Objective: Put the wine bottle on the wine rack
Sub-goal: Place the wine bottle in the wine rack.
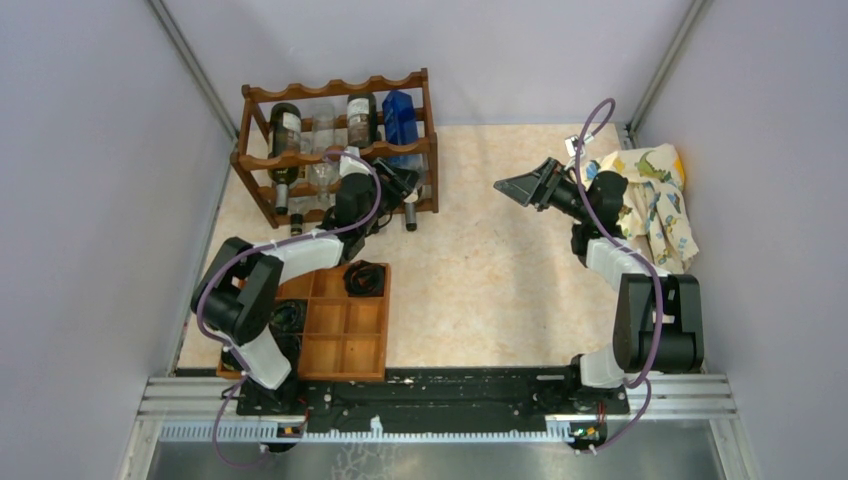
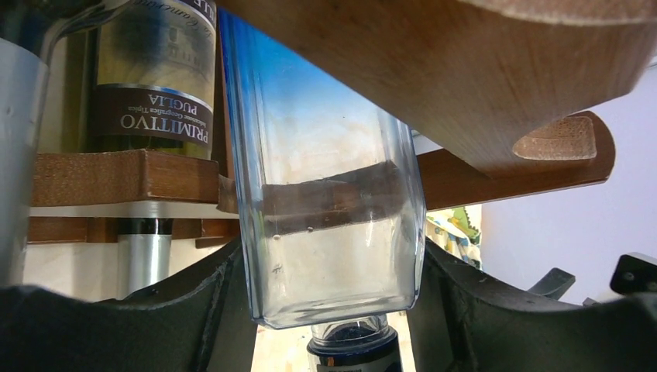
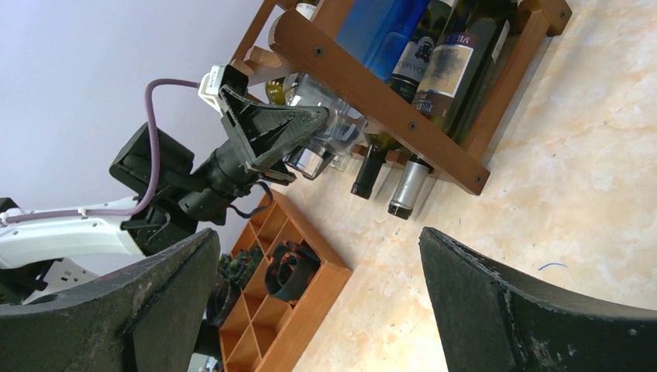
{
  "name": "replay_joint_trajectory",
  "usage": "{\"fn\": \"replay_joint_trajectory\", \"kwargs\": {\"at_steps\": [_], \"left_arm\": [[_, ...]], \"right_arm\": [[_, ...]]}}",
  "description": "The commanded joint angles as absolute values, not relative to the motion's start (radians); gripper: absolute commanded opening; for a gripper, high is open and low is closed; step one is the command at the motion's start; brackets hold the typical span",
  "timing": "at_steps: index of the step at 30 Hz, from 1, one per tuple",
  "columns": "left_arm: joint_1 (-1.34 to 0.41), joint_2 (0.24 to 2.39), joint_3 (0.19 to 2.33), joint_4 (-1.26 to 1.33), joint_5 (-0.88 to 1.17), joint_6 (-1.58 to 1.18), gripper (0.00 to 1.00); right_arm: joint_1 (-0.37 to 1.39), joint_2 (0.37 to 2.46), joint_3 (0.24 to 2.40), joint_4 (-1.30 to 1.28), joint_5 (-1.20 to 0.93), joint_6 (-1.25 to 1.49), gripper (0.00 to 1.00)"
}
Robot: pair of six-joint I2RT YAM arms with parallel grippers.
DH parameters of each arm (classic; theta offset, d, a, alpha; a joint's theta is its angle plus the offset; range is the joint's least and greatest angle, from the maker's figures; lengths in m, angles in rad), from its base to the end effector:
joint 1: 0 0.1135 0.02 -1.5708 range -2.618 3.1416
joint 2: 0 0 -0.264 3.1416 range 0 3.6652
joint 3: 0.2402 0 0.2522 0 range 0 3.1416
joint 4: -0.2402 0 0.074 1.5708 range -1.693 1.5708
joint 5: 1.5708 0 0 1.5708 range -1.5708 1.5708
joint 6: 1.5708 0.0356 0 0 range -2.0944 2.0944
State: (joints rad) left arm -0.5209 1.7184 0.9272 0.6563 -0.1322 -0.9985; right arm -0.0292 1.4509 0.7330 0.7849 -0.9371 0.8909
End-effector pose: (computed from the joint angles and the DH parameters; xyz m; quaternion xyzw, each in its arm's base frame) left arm 0.3337 -0.1860 0.2279 -0.2200 0.7199 -0.4160 0.5102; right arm 0.3080 0.0197 0.2660 -0.0250 0.6925 0.5524 0.4633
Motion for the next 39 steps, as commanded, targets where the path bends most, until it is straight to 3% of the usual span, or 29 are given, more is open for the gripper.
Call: {"fn": "replay_joint_trajectory", "kwargs": {"at_steps": [1,10,18,23,39], "left_arm": [[-0.499,1.700,0.962,0.596,-0.186,-0.987,0.32],[-0.499,1.687,0.971,0.541,-0.195,-0.992,0.64],[-0.499,1.670,0.973,0.489,-0.180,-1.006,0.81],[-0.500,1.655,0.973,0.457,-0.177,-1.008,0.98],[-0.550,1.541,0.921,0.380,-0.131,-1.011,0.99]], "right_arm": [[-0.039,1.441,0.753,0.845,-0.946,0.876,0.98],[-0.039,1.441,0.753,0.847,-0.948,0.874,0.98],[-0.039,1.441,0.750,0.847,-0.948,0.876,0.98],[-0.039,1.438,0.747,0.848,-0.950,0.877,0.98],[-0.039,1.435,0.737,0.854,-0.955,0.872,0.98]]}}
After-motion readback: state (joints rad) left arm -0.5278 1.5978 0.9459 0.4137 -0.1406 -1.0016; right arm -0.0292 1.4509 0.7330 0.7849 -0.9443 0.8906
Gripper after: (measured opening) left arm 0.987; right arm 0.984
